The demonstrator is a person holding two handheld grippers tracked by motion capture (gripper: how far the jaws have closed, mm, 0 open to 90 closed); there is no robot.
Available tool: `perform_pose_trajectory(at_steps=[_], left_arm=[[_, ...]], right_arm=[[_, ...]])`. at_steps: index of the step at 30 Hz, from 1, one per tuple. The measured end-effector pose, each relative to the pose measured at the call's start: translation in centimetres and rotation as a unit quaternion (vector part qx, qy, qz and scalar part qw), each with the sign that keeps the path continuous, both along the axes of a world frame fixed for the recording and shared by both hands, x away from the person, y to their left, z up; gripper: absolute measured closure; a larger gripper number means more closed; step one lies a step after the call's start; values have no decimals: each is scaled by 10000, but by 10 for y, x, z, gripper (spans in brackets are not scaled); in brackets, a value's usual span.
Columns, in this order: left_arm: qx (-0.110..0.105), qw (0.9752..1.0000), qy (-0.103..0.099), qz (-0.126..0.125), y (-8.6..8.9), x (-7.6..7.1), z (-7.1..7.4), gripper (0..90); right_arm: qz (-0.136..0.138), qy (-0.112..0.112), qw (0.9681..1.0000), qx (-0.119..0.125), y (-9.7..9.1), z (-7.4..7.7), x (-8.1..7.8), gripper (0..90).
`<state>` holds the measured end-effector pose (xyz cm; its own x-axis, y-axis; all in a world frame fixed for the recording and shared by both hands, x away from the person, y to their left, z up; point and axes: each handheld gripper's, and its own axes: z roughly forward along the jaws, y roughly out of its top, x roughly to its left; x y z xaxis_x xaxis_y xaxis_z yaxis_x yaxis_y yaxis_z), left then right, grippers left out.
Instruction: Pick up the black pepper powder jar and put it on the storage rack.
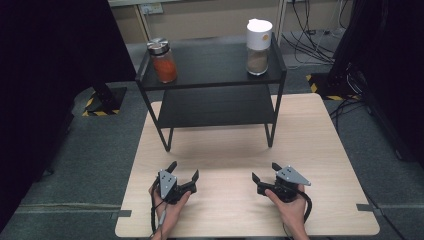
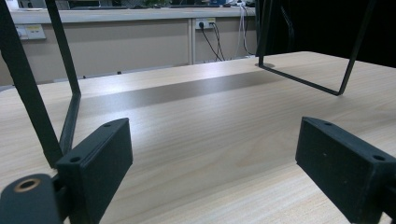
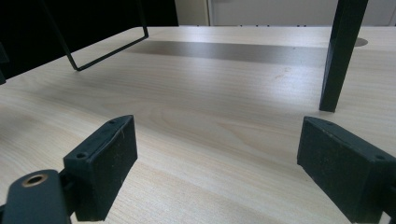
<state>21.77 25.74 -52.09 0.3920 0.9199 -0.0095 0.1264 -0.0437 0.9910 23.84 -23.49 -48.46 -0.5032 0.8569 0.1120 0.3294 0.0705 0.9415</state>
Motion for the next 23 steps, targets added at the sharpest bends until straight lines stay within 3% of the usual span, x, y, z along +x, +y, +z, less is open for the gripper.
perform_pose_trajectory(at_steps=[23], left_arm=[[-33, 10000, 79, -5, 1, 2, 2, 104]], right_arm=[[242, 123, 9996, 37, -4, 2, 7, 79]])
